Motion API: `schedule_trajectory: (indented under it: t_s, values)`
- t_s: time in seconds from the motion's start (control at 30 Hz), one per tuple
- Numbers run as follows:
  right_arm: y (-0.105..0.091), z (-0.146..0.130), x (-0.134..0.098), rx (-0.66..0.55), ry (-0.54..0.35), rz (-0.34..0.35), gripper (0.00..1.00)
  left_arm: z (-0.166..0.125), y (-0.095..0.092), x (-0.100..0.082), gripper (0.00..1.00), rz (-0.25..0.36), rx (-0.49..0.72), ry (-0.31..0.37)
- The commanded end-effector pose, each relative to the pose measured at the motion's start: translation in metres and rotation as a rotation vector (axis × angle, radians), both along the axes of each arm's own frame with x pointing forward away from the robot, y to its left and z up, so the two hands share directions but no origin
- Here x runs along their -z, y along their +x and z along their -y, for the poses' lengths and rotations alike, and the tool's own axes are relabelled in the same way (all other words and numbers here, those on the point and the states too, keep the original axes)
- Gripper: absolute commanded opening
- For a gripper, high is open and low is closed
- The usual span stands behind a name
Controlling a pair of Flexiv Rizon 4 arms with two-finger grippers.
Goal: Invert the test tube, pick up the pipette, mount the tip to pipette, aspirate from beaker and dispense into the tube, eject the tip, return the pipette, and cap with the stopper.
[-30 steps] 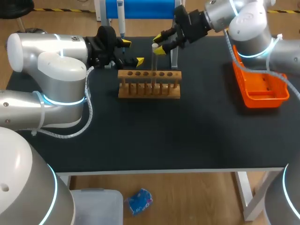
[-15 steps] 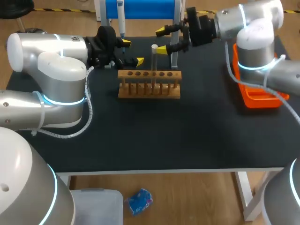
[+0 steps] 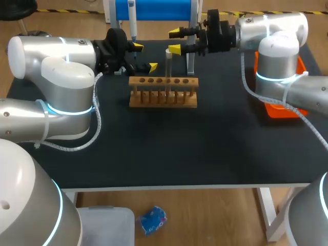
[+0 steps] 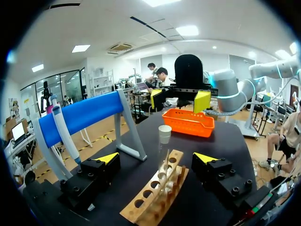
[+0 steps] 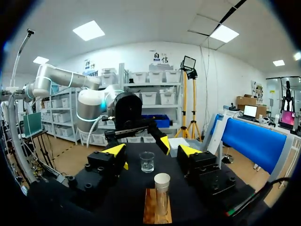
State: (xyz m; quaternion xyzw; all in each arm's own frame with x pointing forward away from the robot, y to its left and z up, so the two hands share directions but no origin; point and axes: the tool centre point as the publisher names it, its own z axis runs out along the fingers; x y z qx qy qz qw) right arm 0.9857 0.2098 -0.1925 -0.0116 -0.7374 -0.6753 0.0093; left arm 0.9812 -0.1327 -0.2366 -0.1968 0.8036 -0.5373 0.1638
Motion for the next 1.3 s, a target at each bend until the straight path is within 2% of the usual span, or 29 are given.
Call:
schedule_trajectory:
  t_s: [0.03,0.43,1.3]
  values:
    - [0.001,-0.002,0.002,-0.005,0.016,-0.003,0.00,0.000,0.000,0.001,1.00,0.003,-0.001,-0.002]
    - [0.005,-0.009,0.007,0.005,0.019,0.012,0.00,0.000,0.000,0.001,1.00,0.003,-0.001,-0.002]
    - [0.012,-0.012,0.024,0.025,0.045,-0.046,0.00,0.000,0.000,0.001,1.00,0.003,-0.001,-0.002]
